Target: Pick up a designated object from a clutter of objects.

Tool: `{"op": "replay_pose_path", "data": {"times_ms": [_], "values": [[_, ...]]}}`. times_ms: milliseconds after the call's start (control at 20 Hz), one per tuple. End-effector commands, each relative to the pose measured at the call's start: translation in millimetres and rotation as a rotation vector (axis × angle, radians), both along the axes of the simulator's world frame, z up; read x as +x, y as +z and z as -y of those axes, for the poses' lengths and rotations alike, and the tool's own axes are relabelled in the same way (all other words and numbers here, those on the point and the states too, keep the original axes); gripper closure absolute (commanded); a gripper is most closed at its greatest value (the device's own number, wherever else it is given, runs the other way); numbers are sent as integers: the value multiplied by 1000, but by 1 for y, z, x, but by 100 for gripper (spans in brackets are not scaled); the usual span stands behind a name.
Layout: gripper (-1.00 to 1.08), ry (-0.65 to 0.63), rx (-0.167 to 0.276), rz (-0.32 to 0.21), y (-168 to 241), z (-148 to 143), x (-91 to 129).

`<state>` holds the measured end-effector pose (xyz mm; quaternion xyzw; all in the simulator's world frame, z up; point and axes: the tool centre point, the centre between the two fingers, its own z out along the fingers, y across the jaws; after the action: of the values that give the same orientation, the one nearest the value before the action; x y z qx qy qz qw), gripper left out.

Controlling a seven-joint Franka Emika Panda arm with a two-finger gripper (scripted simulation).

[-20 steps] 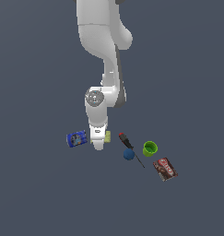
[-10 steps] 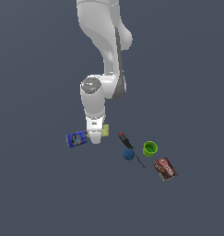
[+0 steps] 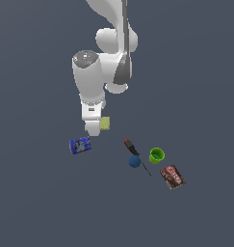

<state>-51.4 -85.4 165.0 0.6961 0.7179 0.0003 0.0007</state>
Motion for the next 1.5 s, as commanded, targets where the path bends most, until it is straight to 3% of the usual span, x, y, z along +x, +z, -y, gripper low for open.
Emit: {"op": "replay_pose_path", "data": {"times_ms": [0, 900, 1450], "values": [[108, 1, 2, 1, 26, 4, -3], [108, 0, 3, 0, 200, 33, -23], [108, -3, 1, -1, 261, 46, -27]]}}
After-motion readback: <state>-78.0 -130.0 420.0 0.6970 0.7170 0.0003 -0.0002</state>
